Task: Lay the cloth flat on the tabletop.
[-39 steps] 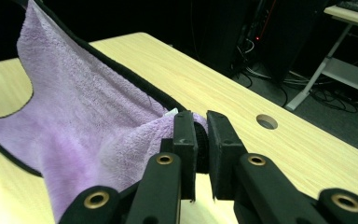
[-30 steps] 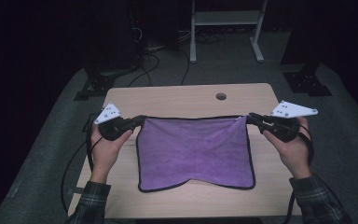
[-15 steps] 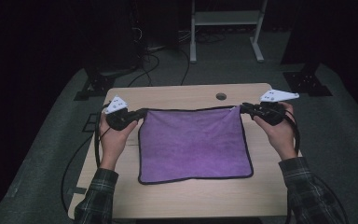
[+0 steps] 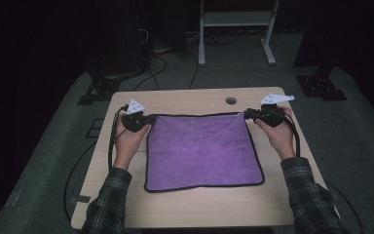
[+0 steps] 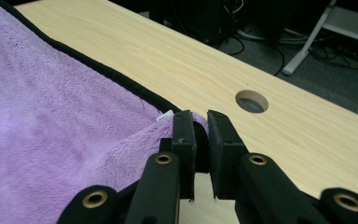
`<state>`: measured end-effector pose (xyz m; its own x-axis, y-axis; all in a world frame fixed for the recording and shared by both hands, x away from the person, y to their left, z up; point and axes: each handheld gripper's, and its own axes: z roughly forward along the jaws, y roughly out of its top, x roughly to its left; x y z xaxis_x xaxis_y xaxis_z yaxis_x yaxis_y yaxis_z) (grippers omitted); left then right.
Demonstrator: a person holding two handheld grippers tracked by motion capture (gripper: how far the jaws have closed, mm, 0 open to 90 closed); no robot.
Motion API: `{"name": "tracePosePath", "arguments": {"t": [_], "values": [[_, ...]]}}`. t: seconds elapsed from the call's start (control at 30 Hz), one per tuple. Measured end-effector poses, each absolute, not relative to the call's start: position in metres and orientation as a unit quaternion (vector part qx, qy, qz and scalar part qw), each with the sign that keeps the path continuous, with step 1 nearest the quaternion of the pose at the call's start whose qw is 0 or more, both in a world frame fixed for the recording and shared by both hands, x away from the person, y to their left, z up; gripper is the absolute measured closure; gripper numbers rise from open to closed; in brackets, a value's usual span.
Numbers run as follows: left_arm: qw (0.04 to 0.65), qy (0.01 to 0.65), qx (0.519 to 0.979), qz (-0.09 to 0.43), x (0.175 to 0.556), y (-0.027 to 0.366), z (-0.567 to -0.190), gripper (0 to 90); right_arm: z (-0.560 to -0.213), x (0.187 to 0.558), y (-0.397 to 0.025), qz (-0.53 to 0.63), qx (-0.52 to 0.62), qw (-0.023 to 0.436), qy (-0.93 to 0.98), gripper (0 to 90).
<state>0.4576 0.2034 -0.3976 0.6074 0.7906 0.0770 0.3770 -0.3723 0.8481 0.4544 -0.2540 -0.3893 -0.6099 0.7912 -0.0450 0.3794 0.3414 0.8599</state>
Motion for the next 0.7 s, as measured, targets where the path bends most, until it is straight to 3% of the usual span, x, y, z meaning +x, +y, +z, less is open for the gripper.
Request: {"name": "tracePosePath", "arguments": {"t": [0.57, 0.7], "values": [[0.387, 0.427, 0.792, 0.202, 0.507, 0.201, -0.444, 84.9, -0.432, 0.493, -0.251, 0.383, 0.411, 0.214, 0.799, 79.9], [0.375, 0.436, 0.791, 0.207, 0.514, 0.199, -0.444, 79.1, -0.436, 0.496, -0.254, 0.369, 0.421, 0.223, 0.798, 78.1]]}}
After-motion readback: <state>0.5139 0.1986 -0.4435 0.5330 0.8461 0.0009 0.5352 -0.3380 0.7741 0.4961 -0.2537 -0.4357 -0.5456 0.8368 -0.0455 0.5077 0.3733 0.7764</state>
